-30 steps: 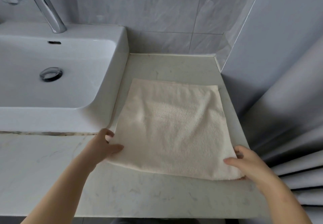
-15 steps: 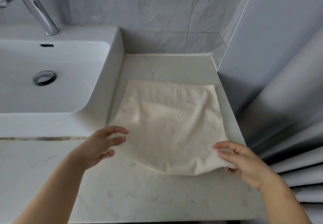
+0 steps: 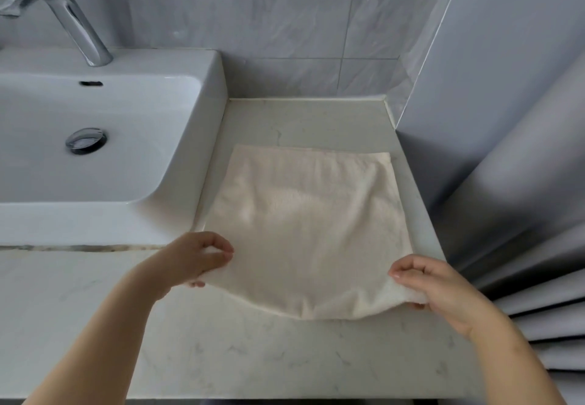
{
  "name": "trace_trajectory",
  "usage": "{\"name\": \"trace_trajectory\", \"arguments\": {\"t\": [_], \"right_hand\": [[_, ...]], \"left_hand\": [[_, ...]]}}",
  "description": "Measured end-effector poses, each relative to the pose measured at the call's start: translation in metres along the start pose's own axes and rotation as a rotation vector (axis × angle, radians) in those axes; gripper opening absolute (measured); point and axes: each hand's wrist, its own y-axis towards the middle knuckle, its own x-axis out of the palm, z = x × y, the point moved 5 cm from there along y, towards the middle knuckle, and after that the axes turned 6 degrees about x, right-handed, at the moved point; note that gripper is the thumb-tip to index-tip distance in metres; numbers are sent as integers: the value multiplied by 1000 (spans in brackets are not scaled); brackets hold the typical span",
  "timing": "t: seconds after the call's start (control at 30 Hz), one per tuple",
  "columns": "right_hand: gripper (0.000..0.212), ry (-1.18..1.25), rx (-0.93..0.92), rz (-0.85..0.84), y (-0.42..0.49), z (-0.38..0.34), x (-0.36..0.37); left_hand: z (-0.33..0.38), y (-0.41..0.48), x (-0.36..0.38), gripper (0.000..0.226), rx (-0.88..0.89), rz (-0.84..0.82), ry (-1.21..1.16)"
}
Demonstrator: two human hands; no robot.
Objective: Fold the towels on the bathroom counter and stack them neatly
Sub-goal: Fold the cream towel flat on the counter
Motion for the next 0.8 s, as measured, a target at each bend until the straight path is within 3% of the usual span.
{"name": "trace_trajectory", "arguments": {"t": [0.2,0.37,0.47,0.53,0.6,0.67,0.8], "right_hand": [[6,-16,-2,88,-2,6,1],[4,-2,-4,-38,-7,3,10],[49,389,-87,-79,-7,-6,6],[58,602,-155,-9,-3,-13,-3],[59,595,-212,-7,-1,-27,-3],[58,585,-255,-49,-1,-46,3],[47,695,-372,-67,0,-91,8]], "left_hand": [[-21,-4,8,5,-18,176,-83],[-29,-19,11,37,-39,-116,-361],[-25,-18,2,43,-3,-56,-672],[-16,-12,-6,35,25,32,-820],[3,-8,-8,7,44,53,-701],[28,-4,-8,10,80,68,-694],[72,5,-28,13,163,193,-1065]]}}
